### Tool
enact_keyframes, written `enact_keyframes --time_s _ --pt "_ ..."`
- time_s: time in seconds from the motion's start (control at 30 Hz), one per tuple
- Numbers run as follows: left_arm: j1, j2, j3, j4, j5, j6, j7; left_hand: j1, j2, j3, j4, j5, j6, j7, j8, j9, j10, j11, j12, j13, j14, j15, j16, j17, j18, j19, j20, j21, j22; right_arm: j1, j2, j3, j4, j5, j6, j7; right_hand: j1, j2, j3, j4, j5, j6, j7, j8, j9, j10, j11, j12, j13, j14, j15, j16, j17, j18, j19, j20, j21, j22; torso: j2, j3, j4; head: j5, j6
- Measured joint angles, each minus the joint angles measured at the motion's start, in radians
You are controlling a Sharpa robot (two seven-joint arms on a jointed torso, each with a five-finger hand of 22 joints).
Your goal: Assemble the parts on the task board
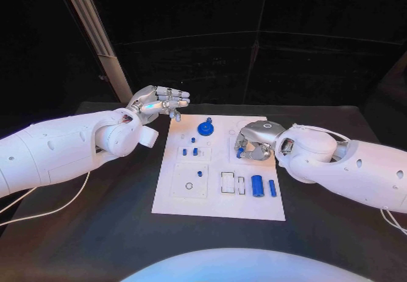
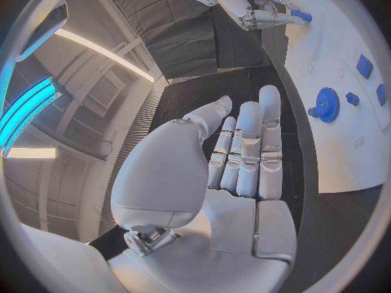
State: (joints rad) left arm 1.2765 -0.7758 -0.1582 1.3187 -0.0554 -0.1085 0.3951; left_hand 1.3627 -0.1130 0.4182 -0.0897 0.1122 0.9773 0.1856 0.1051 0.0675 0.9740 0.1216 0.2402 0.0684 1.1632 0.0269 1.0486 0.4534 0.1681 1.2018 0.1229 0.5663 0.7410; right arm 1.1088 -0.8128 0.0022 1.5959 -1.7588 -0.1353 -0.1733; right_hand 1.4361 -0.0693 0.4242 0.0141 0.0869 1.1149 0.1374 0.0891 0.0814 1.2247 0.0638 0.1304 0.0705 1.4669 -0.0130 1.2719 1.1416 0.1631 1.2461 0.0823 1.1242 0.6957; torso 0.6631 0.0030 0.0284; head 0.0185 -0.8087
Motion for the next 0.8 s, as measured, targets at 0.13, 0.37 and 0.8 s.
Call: enact_keyframes --time_s 0.13,0.37,0.8 --pt "0.0 0.0 0.0 -0.002 0.0 0.0 0.0 0.0 0.0 0.0 0.0 0.0 0.0 0.0 0.0 0.0 0.0 0.0 0.004 0.0 0.0 0.0 0.0 -0.001 0.0 0.0 0.0 0.0 0.0 0.0 -0.03 0.001 0.038 0.017 -0.038 0.004 0.003 0.003 0.003 -0.003 -0.002 0.002 0.002 0.0 0.003 0.001 -0.001 0.0 0.001 0.0 0.0 0.0 0.0 0.0 0.0 0.0 0.0 0.002 -0.001 -0.0001 0.0 -0.001 0.001" --pt "0.0 0.0 0.0 -0.005 0.0 0.0 -0.001 0.0 0.0 0.0 0.0 0.0 0.0 0.0 0.0 0.0 0.0 0.0 0.004 0.0 0.0 0.0 0.0 -0.001 0.0 0.0 0.0 0.0 0.0 0.002 -0.061 0.028 0.108 0.066 -0.107 0.02 0.008 0.002 0.003 -0.003 -0.003 0.002 0.002 0.0 0.003 0.001 -0.001 -0.001 0.001 0.0 0.0 0.0 0.0 0.0 0.0 0.0 0.006 0.003 -0.002 -0.0003 0.0 -0.001 0.005" --pt "0.0 0.007 0.0 -0.007 0.0 0.0 -0.001 0.0 0.0 0.0 0.0 0.0 0.0 0.0 0.0 0.0 0.0 0.0 0.004 0.0 0.0 0.0 0.0 -0.001 0.0 0.0 0.0 0.0 0.0 -0.002 0.056 0.034 0.145 0.147 -0.142 0.063 0.008 0.002 0.009 -0.003 0.0 0.002 0.002 -0.004 0.002 0.001 -0.001 -0.009 0.001 0.0 0.0 0.0 -0.001 0.0 0.0 0.0 0.006 0.001 0.0 -0.0014 0.0015 0.023 0.0"
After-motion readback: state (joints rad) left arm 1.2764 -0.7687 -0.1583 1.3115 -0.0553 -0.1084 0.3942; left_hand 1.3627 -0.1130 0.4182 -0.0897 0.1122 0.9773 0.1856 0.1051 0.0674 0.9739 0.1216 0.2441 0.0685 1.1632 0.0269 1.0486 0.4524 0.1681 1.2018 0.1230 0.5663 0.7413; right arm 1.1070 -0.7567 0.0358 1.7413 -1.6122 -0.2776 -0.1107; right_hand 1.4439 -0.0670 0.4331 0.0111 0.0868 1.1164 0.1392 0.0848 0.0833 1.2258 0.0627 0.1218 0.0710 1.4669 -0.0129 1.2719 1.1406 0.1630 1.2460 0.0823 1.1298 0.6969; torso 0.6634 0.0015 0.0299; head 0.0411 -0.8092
